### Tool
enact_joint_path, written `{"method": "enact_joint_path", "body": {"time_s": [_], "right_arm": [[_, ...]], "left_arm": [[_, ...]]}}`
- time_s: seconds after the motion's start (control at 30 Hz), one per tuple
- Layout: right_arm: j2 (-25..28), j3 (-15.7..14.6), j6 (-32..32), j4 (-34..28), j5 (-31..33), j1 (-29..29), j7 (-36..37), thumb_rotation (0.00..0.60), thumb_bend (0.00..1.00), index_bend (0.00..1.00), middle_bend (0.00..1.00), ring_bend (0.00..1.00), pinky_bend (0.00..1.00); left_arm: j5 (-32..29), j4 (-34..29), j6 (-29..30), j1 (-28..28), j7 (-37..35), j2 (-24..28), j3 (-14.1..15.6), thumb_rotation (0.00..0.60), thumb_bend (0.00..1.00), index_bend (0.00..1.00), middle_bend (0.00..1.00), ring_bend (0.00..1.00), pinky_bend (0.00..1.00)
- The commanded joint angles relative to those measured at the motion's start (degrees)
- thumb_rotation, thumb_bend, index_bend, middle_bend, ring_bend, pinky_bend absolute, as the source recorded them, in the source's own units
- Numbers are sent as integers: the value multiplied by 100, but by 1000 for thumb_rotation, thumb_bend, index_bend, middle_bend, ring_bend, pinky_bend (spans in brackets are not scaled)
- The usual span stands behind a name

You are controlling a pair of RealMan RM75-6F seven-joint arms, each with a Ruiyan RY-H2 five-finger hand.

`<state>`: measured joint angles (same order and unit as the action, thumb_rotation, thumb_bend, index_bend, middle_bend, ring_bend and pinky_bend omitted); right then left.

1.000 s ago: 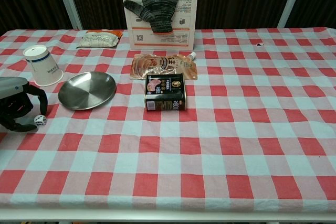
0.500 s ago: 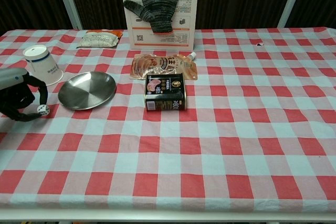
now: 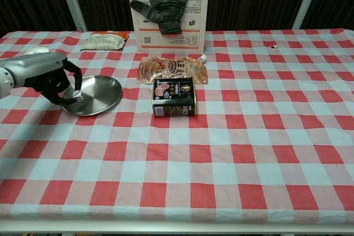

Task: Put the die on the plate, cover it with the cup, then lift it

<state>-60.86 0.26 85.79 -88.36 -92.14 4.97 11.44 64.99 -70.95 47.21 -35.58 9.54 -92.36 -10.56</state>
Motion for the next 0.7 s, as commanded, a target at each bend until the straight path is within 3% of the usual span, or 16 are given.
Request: {"method": "enact_joint_path", "body": {"time_s": [0.03,0.23,0.47,0.63,0.7], "right_arm": [[0,1,11,9,12,-13,9,600,138,85,66,0,0],[6,4,23,-2,-25,-5,-7,600,139,84,66,0,0],[8,1,28,-3,-69,9,3,600,139,85,66,0,0],[28,3,89,-4,-84,-19,-16,600,139,84,66,0,0],[29,1,103,-3,-87,-29,-14,600,139,84,66,0,0]], "left_arm": [[-104,51,106,-44,144,-98,-41,600,333,490,857,840,913],[43,-337,644,179,173,173,31,600,262,351,795,813,906],[78,-830,1365,610,-128,767,-62,600,258,334,732,755,895],[-350,-662,1514,856,-419,946,-239,600,235,341,680,686,868],[-580,-513,1484,938,-617,943,-335,600,198,337,622,609,796]]}}
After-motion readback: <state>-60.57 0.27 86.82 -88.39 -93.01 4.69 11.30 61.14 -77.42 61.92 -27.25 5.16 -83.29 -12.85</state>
